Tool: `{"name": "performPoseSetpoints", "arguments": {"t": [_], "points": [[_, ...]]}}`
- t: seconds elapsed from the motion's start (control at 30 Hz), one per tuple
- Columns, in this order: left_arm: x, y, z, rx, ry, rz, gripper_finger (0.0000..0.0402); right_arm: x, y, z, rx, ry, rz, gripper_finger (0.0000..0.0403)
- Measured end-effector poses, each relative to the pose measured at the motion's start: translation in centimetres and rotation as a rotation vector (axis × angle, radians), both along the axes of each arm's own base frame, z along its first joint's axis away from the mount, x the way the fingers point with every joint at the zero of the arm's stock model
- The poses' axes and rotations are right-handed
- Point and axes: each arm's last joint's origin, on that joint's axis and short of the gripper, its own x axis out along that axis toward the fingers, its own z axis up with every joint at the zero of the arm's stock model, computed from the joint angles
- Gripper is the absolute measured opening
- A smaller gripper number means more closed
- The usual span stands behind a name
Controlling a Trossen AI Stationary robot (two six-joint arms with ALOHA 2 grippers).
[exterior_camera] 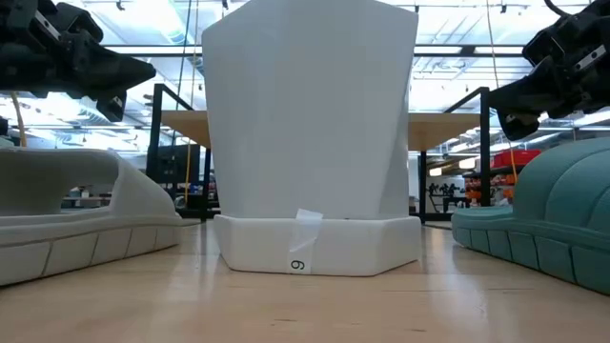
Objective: Pick and place slides into the shelf
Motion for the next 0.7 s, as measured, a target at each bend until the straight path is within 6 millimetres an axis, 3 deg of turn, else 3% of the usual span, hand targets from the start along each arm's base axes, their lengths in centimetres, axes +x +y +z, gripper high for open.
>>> {"name": "performPoseSetpoints", "arguments": {"t": [0.7], "points": [[0.0,0.01,0.0,0.0,0.0,0.0,0.0036,0.0,0.0,0.0,0.0,0.0,0.0,0.0018]]}}
